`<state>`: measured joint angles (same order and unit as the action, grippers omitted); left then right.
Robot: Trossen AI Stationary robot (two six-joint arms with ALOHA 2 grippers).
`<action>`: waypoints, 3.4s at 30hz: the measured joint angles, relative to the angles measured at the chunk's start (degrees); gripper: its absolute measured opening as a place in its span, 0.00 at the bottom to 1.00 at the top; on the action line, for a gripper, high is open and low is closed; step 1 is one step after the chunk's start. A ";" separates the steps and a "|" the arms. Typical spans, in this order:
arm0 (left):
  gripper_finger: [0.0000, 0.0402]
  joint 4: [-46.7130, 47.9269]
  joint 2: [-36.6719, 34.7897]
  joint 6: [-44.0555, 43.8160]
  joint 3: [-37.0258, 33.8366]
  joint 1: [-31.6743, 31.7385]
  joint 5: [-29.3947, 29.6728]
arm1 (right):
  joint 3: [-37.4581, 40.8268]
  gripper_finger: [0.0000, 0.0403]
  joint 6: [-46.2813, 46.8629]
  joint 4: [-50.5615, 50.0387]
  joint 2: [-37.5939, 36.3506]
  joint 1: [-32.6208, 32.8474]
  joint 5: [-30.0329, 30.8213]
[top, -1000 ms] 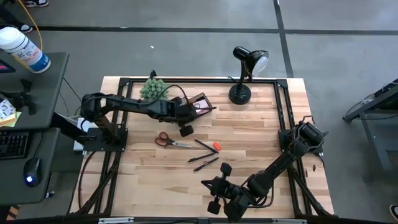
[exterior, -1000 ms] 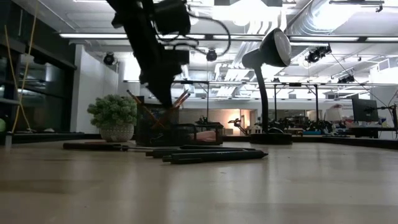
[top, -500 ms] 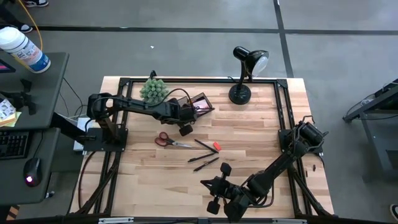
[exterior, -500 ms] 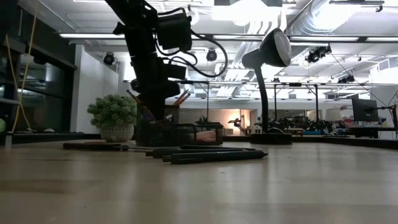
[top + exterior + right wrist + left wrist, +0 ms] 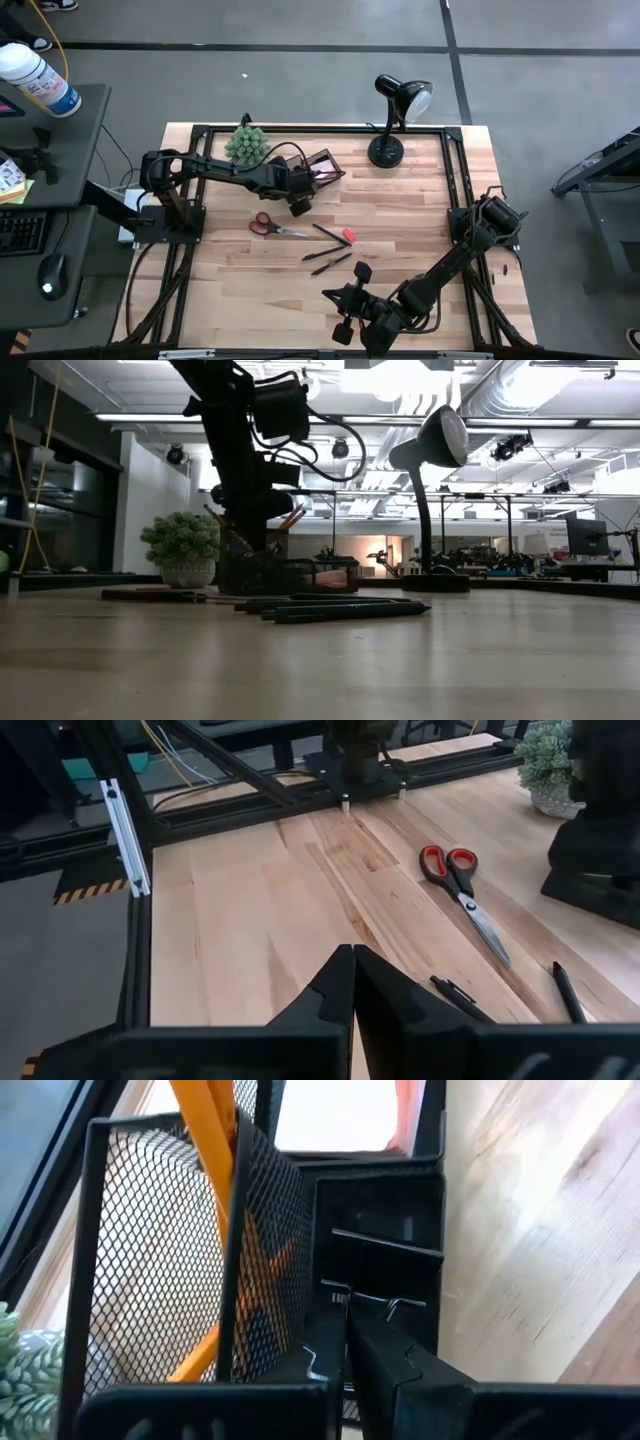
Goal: Pick and place office supplies into organizer
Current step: Put the black binder clip into the black desk organizer, then put the black scissor into the black desk organizer
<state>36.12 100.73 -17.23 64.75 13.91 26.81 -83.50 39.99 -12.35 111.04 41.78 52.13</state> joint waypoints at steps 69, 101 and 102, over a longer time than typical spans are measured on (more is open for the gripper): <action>0.25 6.96 -22.31 37.40 -18.75 -10.88 -23.39 | 0.00 0.01 3.20 -5.43 0.02 5.41 2.48; 0.25 0.81 -23.54 41.76 -27.30 -3.04 -28.74 | 0.00 0.01 3.04 -4.49 0.04 2.05 -1.50; 0.25 0.79 -23.52 42.20 -27.30 -3.04 -28.74 | 0.00 0.01 3.04 -4.49 0.04 2.05 -1.52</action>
<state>36.91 77.21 24.97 37.45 10.87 -1.93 -83.50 43.03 -16.84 111.09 43.83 50.61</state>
